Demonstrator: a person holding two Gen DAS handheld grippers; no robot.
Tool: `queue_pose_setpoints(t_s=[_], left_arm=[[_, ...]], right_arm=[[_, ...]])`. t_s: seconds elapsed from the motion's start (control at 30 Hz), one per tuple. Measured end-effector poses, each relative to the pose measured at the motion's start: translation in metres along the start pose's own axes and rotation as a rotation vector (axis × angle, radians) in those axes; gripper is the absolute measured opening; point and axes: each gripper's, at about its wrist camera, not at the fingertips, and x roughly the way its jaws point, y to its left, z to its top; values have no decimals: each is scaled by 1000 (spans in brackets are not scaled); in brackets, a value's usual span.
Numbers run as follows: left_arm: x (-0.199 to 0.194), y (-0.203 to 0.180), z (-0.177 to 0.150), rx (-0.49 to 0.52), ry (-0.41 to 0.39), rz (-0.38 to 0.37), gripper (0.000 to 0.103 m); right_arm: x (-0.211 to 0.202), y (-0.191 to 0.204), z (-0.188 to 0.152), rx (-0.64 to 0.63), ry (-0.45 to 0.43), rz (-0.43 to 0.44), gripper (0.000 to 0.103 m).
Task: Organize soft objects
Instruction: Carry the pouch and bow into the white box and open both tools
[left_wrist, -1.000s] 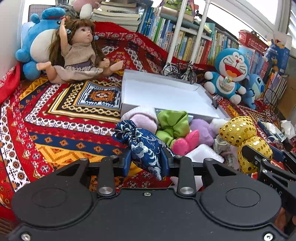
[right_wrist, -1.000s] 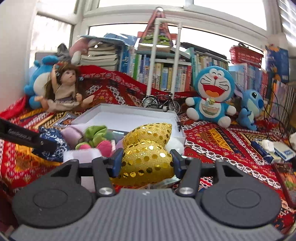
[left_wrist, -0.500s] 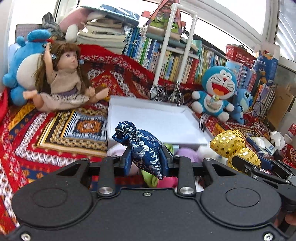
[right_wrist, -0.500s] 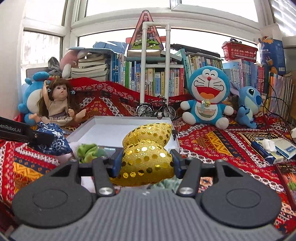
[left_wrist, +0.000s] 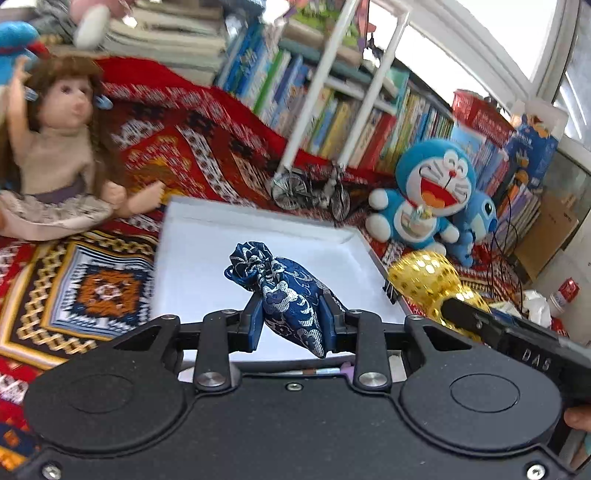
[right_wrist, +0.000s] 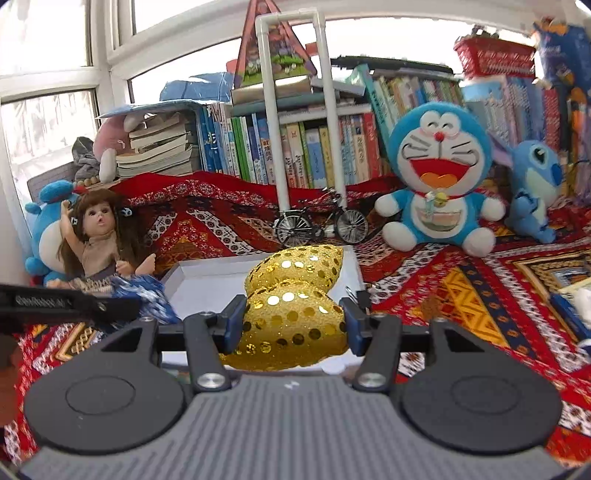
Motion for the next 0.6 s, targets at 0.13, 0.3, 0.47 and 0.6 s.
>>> queue_pose_setpoints(t_s=[0.13, 0.3, 0.47, 0.6], left_arm=[[32, 0, 4, 11, 70, -3, 30], [64, -2, 0, 35, 108, 41, 31], [80, -3, -5, 51, 142, 37, 31], [90, -7, -7, 60, 163, 24, 31]], right_arm=[[35, -4, 6, 43, 90, 32, 58], [69, 1, 2, 40, 158, 14, 58], [89, -3, -4, 51, 204, -4, 58], [99, -4, -7, 41, 230, -12, 58]])
